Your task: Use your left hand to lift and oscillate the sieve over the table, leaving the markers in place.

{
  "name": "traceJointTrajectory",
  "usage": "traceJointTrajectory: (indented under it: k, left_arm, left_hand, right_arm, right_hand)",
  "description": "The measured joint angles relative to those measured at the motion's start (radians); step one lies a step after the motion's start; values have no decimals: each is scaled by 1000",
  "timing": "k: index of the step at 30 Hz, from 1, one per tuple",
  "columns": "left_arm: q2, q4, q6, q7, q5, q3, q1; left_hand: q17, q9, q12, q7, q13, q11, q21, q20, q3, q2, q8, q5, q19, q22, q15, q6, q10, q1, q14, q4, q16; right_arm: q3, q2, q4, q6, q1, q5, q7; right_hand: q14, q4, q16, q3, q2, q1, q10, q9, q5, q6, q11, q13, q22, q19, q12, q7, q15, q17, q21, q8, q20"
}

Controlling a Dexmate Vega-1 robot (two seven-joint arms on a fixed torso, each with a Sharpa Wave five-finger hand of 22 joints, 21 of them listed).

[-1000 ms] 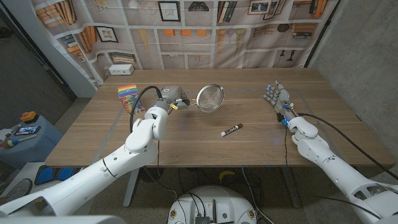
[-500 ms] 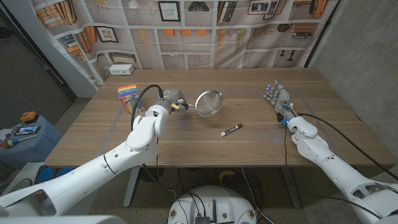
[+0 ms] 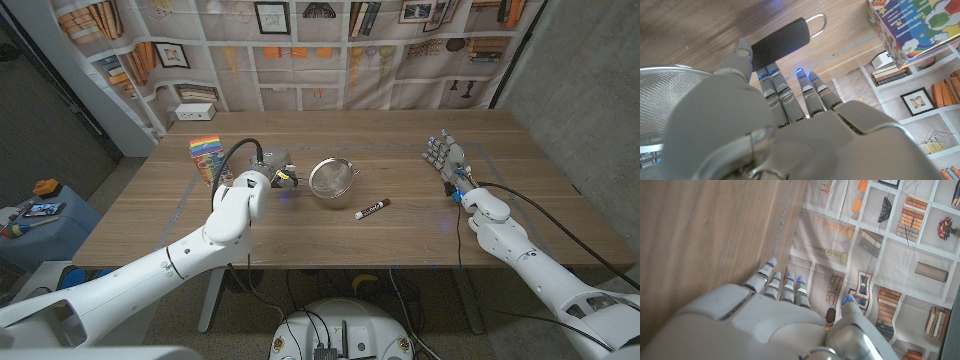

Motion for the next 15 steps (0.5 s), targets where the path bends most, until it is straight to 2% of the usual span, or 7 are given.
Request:
traceJointTrajectory:
  k: [15]
  left_arm:
    - [-28, 33, 20, -190, 116, 23, -36]
  left_hand:
    - [0, 1, 0, 0, 0, 0, 0, 2, -3, 0, 0, 0, -9, 0, 0, 0, 0, 0, 0, -3, 0]
  right_arm:
    - [-2, 6, 10, 0, 4, 2, 3]
  right_hand:
    - [0, 0, 0, 0, 0, 0, 0, 0, 0, 0, 0, 0, 0, 0, 0, 0, 0, 0, 0, 0, 0]
